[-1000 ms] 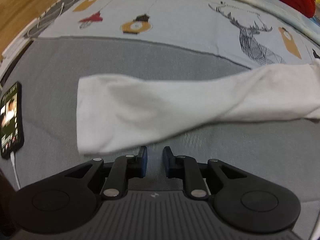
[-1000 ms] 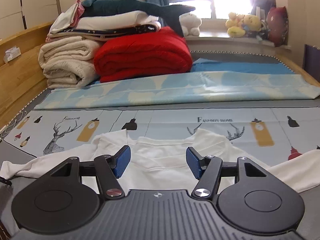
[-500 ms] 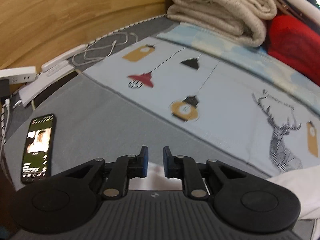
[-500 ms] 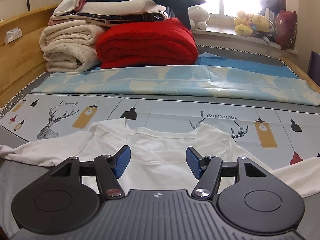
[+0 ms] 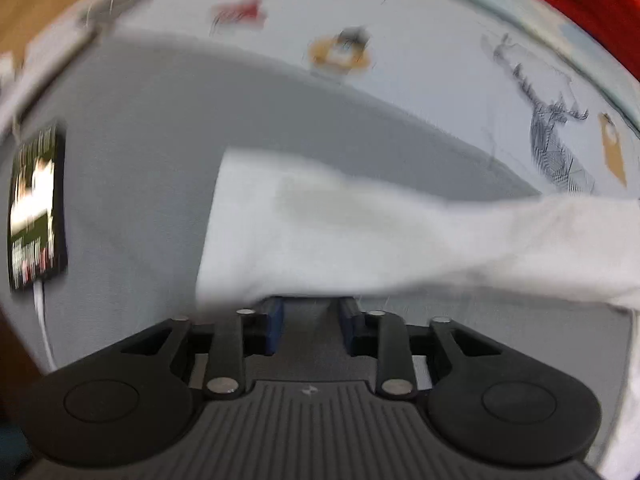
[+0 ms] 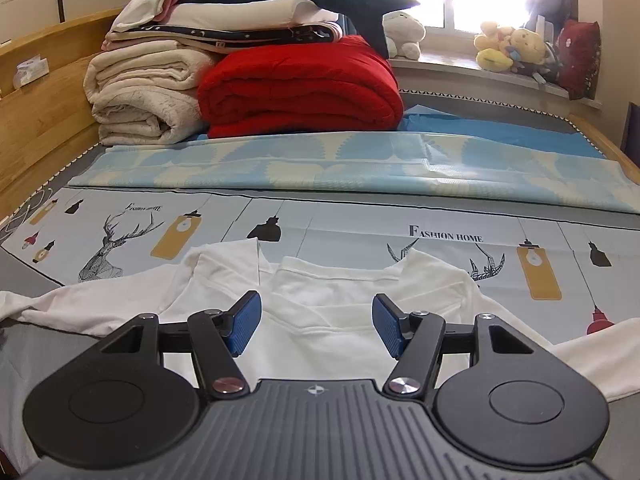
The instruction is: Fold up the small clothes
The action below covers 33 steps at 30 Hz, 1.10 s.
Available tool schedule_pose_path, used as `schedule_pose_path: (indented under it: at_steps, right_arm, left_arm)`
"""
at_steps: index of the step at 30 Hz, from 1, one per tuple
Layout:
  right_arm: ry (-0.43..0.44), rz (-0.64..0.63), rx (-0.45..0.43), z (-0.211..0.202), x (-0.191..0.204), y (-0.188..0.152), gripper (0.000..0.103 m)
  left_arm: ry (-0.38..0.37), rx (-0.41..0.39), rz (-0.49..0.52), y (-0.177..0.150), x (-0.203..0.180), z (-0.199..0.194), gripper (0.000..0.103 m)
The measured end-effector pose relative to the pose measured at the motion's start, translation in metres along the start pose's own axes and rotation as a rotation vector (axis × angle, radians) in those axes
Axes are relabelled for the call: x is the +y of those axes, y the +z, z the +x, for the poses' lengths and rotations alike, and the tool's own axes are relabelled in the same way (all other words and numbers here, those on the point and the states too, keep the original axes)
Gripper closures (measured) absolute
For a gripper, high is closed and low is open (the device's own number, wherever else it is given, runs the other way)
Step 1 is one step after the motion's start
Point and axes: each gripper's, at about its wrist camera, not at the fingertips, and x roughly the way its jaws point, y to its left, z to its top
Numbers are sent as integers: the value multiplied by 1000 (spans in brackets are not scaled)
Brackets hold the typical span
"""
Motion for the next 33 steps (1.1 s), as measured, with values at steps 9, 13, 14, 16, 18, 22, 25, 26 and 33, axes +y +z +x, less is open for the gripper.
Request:
schedule_pose_path:
  at_steps: [9, 13, 14, 16, 18, 22, 25, 26, 33]
  right_arm:
    - [-7, -10, 8, 4, 5, -3, 39]
    - [-7, -11, 8, 3, 3, -2, 39]
    - [-5, -7, 5, 3, 2, -1, 39]
    - [-2, -2, 2, 3, 2, 0, 39]
    - [3, -5, 1, 4, 4, 0, 39]
    - [7, -17, 4, 5, 9, -1, 39]
    - [6, -19, 3, 6, 10, 0, 39]
    - [4, -21, 2, 6, 10, 0, 39]
    - [-19, -16, 1, 6, 8, -1, 39]
  left_arm:
    - [14, -192, -264, 12, 33, -13, 77]
    - [21, -179, -336, 2, 56, -32, 75]
    - [24, -148, -365, -2, 61, -33, 75]
    - [33, -68, -408, -10, 69, -27, 73]
    - [44, 4, -438, -16, 74, -15, 65]
    - [-2, 65, -544, -26, 83, 5, 55]
    - [-54, 21, -622, -26, 84, 2, 73]
    - [-54, 1, -625, -25, 80, -2, 83]
    - [-76, -67, -585, -5, 15, -54, 99]
